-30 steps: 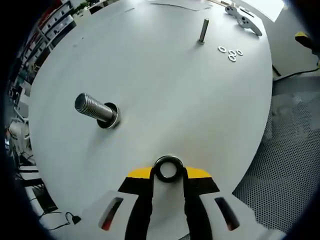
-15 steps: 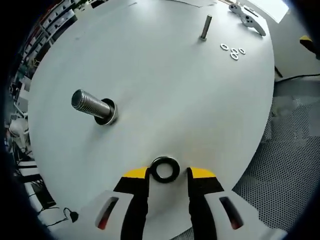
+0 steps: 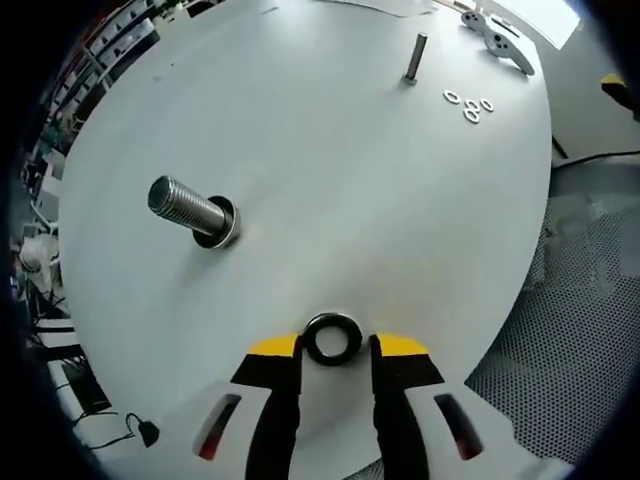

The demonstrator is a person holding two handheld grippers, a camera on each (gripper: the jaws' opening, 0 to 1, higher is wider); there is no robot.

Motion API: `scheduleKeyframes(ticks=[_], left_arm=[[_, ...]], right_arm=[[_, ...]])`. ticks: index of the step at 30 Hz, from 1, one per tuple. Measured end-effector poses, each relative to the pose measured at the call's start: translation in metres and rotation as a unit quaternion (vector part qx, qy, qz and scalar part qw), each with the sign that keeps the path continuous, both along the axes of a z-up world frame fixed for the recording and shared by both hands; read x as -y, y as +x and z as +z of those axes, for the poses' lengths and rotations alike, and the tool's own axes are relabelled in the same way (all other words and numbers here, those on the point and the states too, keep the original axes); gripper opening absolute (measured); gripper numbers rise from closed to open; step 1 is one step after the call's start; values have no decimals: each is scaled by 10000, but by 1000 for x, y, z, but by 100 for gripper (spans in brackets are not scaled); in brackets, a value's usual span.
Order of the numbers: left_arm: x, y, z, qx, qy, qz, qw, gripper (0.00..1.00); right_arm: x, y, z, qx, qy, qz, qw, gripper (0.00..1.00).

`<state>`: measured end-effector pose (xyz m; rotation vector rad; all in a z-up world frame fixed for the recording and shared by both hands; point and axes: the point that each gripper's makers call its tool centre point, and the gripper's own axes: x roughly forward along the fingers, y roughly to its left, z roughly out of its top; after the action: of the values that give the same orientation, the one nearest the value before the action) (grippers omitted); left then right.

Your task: Place the washer onto the threaded stud by aligning its center hole with the stud, sliding it down to the base, and recovering from edge contact or off-axis alignment until the washer reaches the visible bottom stop.

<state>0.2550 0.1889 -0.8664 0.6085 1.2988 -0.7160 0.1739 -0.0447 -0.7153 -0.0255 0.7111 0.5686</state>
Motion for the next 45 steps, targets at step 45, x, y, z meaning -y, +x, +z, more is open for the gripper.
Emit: scheduleKeyframes(ticks=[45], left_arm=[[-10, 51, 67, 755, -400, -139, 9962, 18]], right_arm=[[-1, -2, -3, -99, -25, 53, 9999, 38]])
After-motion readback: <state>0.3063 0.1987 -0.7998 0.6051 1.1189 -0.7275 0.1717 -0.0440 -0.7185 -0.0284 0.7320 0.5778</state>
